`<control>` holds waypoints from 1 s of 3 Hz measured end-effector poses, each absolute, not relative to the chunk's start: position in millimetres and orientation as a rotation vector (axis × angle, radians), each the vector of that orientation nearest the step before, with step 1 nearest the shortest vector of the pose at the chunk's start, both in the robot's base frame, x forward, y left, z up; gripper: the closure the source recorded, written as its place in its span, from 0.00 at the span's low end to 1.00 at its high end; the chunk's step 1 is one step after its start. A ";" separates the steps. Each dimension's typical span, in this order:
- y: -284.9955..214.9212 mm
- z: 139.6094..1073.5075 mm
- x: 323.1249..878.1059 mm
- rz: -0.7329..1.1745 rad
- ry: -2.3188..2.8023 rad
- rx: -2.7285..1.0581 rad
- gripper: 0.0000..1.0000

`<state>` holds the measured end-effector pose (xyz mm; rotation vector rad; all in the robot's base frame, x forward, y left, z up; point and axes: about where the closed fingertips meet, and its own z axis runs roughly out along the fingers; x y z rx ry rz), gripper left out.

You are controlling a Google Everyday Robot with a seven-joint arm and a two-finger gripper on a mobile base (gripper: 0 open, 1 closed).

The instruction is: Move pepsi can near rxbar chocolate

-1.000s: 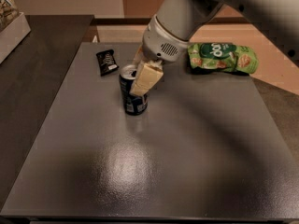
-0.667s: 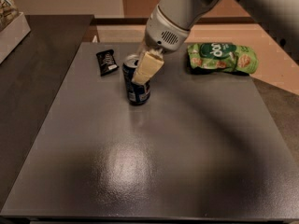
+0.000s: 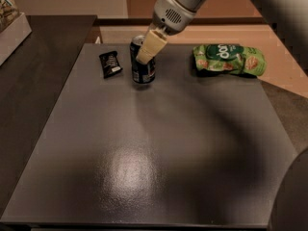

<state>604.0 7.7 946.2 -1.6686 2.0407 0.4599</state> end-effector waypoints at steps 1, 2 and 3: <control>14.8 953.5 629.8 0.465 2.058 -1.596 1.00; 22.4 954.4 650.3 0.454 2.083 -1.540 1.00; 31.3 952.3 666.7 0.443 2.115 -1.493 1.00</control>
Offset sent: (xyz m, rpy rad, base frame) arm 0.0726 0.0198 0.0136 0.0450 -0.0163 -0.1629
